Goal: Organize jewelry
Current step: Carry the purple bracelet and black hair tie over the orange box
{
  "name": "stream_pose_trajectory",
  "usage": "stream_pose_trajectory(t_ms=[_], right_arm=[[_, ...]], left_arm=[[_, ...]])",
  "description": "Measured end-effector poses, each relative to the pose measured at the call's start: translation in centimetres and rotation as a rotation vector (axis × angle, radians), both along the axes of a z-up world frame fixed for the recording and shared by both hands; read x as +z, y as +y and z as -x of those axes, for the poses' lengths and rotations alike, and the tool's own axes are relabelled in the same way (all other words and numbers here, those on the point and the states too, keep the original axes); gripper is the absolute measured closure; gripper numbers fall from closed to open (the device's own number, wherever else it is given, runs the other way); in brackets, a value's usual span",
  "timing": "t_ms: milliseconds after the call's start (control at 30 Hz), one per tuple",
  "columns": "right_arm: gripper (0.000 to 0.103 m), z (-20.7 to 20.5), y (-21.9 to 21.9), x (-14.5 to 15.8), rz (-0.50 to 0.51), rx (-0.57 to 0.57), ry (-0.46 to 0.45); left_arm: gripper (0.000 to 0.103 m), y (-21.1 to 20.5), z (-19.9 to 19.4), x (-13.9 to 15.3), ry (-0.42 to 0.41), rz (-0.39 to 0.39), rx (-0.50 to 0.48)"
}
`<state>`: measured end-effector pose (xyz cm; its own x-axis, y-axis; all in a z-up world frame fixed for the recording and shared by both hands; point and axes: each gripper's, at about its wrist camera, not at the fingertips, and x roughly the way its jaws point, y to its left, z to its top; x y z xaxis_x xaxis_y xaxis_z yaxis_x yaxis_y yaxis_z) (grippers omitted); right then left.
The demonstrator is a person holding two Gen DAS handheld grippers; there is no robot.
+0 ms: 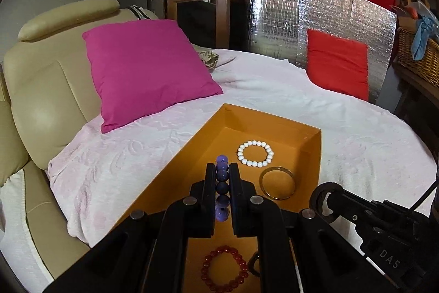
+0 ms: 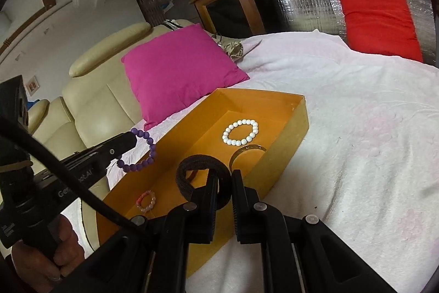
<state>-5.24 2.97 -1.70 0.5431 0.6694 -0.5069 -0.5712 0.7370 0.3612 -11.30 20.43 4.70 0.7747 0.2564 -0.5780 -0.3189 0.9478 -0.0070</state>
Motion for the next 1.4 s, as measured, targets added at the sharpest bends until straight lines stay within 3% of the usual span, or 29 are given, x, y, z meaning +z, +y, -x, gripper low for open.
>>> stream_pose_trajectory(t_ms=[500,933,1400], right_arm=[[0.092,0.4,0.5,0.4,-0.018,0.016,-0.013],[0.092,1.0,-0.2,1.6,-0.060,0.023,-0.032],[0.092,1.1,-0.5,2.1,-0.075,0.035,-0.041]], left_arm=[[0.094,0.0,2.7,2.4,-0.034,-0.026,0.026],[0.094,0.4,5.9,5.2,-0.047,-0.135,0.105],[0.093,0.3,4.1,1.7,0.033,-0.178,0.151]])
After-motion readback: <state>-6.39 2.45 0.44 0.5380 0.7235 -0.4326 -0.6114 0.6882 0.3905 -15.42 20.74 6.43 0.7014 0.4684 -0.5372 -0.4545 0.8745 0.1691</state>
